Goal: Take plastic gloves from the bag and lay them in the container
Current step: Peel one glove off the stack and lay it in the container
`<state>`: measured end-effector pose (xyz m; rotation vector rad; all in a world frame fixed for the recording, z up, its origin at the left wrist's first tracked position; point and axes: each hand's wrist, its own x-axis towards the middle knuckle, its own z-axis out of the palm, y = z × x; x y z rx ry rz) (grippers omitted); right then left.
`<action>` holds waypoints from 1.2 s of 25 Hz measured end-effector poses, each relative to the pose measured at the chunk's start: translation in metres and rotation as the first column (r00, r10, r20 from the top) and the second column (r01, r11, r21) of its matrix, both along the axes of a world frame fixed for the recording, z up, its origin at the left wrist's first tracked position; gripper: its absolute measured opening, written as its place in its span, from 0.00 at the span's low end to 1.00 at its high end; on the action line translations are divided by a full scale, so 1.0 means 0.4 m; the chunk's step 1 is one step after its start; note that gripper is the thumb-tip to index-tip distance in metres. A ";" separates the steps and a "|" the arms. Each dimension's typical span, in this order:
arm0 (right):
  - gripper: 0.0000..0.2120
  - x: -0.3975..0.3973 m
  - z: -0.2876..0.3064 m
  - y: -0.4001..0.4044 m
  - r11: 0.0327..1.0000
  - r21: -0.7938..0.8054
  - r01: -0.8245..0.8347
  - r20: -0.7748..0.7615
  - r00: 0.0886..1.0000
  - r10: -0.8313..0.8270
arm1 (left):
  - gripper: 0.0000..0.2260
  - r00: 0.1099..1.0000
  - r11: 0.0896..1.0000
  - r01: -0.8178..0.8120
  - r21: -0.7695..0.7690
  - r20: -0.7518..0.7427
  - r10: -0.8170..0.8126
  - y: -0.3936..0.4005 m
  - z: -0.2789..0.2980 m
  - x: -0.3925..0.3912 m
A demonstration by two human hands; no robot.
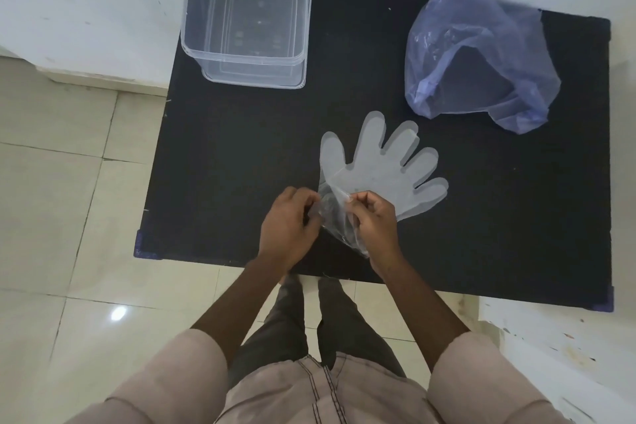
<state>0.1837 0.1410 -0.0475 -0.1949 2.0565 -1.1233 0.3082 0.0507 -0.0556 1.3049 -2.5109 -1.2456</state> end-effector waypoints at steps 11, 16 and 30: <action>0.14 -0.021 0.027 -0.013 0.993 0.014 0.116 0.174 0.978 -0.117 | 0.22 0.994 0.996 0.083 0.045 -0.068 -0.080 0.100 0.015 -0.045; 0.07 -0.014 0.010 -0.001 0.996 0.039 0.084 -0.093 0.992 -0.080 | 0.21 0.991 0.993 0.118 0.011 -0.072 -0.117 0.092 0.005 -0.036; 0.08 -0.080 0.038 -0.009 0.994 0.104 -0.016 -0.447 0.892 0.061 | 0.34 0.708 0.635 0.705 -0.314 0.344 -0.616 0.115 -0.097 0.001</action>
